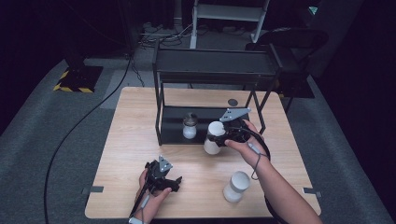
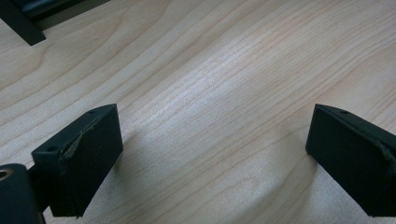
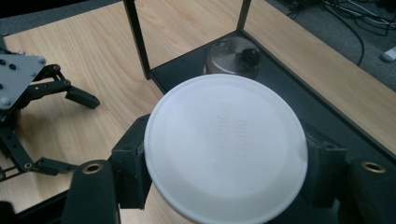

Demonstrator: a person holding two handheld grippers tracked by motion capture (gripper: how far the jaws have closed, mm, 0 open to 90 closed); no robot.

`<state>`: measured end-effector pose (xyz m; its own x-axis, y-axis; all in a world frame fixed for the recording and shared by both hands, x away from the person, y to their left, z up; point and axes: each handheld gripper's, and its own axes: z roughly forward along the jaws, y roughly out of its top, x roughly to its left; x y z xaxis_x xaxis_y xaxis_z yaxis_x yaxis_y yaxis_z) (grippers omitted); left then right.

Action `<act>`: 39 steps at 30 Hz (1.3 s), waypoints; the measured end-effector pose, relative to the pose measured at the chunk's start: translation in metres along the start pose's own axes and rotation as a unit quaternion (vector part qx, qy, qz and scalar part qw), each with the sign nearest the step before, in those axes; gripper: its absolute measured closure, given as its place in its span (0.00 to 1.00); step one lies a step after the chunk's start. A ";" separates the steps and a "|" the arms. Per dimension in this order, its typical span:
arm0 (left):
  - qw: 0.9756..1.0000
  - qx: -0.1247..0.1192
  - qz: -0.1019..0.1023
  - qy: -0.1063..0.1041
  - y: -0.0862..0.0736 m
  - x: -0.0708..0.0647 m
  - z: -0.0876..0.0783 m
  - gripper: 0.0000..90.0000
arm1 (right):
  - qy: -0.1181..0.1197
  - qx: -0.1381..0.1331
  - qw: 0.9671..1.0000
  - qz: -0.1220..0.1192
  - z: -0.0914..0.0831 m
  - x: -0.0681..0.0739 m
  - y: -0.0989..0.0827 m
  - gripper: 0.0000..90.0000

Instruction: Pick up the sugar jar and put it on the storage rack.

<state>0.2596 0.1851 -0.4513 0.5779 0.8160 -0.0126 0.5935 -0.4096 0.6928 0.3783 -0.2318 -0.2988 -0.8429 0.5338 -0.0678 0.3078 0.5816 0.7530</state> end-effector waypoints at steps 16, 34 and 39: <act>1.000 0.000 0.000 -0.001 0.000 0.000 0.000 0.04 | -0.029 -0.006 0.999 0.026 0.012 -0.019 0.016 0.37; 1.000 0.001 0.003 -0.004 -0.001 0.002 -0.001 0.04 | -0.049 0.010 0.998 0.047 0.050 -0.036 0.016 0.37; 1.000 0.001 0.003 -0.005 -0.001 0.002 -0.001 0.04 | -0.054 0.019 0.996 0.061 0.060 -0.038 0.012 0.37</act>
<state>0.2599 0.1874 -0.4511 0.5867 0.8097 -0.0147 0.5908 -0.4156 0.6915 0.4404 -0.2077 -0.3263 -0.7459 0.6643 -0.0483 0.4235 0.5290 0.7354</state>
